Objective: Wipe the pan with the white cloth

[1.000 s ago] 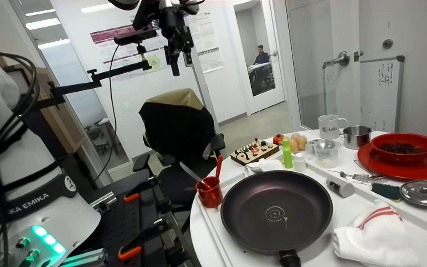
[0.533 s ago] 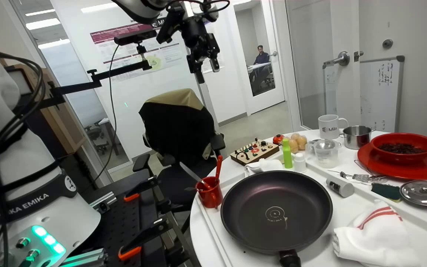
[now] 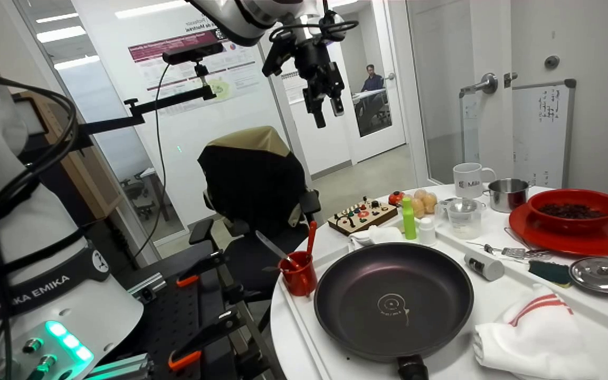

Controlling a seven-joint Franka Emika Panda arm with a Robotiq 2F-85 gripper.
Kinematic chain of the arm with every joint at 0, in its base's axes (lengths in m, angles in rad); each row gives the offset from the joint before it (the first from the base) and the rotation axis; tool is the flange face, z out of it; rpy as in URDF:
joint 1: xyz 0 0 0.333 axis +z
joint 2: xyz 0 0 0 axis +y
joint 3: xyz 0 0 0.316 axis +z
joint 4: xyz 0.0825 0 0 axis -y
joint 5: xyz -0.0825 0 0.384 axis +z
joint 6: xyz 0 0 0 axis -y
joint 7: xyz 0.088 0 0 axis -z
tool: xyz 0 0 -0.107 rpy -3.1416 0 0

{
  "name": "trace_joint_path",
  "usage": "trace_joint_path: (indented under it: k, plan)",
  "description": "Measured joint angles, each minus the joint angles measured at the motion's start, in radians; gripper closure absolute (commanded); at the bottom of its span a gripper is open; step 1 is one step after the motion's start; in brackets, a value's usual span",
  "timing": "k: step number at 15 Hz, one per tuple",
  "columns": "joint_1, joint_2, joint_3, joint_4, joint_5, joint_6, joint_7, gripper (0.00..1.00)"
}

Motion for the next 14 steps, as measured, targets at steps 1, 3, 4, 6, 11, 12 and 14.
trace_joint_path:
  k: [1,3,4,6,11,12,14]
  plan:
    - [0.003,0.008,-0.004,0.006,0.0,0.0,0.002,0.0]
    - [0.008,0.008,-0.009,0.003,0.0,0.0,0.002,0.0]
    - [0.008,0.008,-0.01,0.003,0.0,0.0,0.002,0.0]
    - [0.009,0.008,-0.011,0.003,0.0,0.0,0.002,0.0]
    - [0.029,0.041,-0.038,0.002,-0.026,0.008,0.04,0.0]
    - [0.035,0.059,-0.045,0.003,-0.037,0.031,0.054,0.0]
    - [0.047,0.099,-0.062,0.002,-0.068,0.114,0.094,0.0]
